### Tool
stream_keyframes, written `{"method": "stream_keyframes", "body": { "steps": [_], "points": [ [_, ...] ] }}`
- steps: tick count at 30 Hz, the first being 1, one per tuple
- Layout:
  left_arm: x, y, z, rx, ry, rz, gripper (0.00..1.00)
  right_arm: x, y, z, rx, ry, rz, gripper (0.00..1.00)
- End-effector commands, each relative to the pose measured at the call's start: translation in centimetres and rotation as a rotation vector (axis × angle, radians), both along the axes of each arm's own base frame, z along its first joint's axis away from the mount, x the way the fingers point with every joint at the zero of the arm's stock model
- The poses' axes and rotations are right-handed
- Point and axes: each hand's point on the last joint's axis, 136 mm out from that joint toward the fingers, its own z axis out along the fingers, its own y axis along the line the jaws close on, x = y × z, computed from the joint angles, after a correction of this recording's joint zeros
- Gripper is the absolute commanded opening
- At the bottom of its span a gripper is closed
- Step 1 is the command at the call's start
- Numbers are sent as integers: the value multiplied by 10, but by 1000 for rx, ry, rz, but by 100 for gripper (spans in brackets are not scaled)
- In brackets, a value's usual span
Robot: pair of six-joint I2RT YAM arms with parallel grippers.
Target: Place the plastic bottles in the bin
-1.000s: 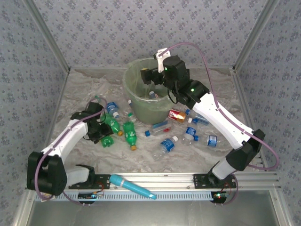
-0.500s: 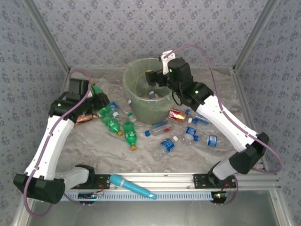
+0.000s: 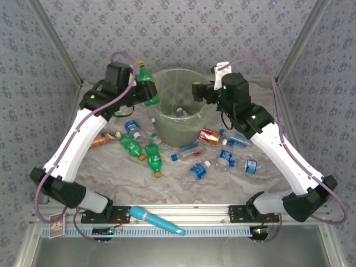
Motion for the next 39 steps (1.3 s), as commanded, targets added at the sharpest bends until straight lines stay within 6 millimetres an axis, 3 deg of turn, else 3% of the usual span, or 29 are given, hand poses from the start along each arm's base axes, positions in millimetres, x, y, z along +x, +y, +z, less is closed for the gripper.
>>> {"method": "stream_keyframes", "body": {
  "steps": [1,7,13,22,25,30,34,39],
  "points": [
    [4,-24,15,3,-43,-63,45,-9,-14,3,17,-5,-30,99],
    [14,-43,-1,32,-2,-97,45,-22,-36,0,16,-2,-76,99],
    [13,-42,-12,53,31,-94,53,-27,-49,-6,31,8,-106,100],
    [8,-31,0,79,-4,-77,87,-24,-47,-14,70,37,-111,99],
    [2,-24,4,95,-10,-68,91,-24,-47,-28,108,91,-96,99],
    [-10,-8,7,111,-25,-41,99,-19,-65,-56,202,188,-154,99],
    [-19,6,4,113,-25,-18,100,-21,-97,-86,249,296,-290,99],
    [-26,23,-7,105,-16,18,100,-42,-145,-138,314,490,-525,99]
  ]
}}
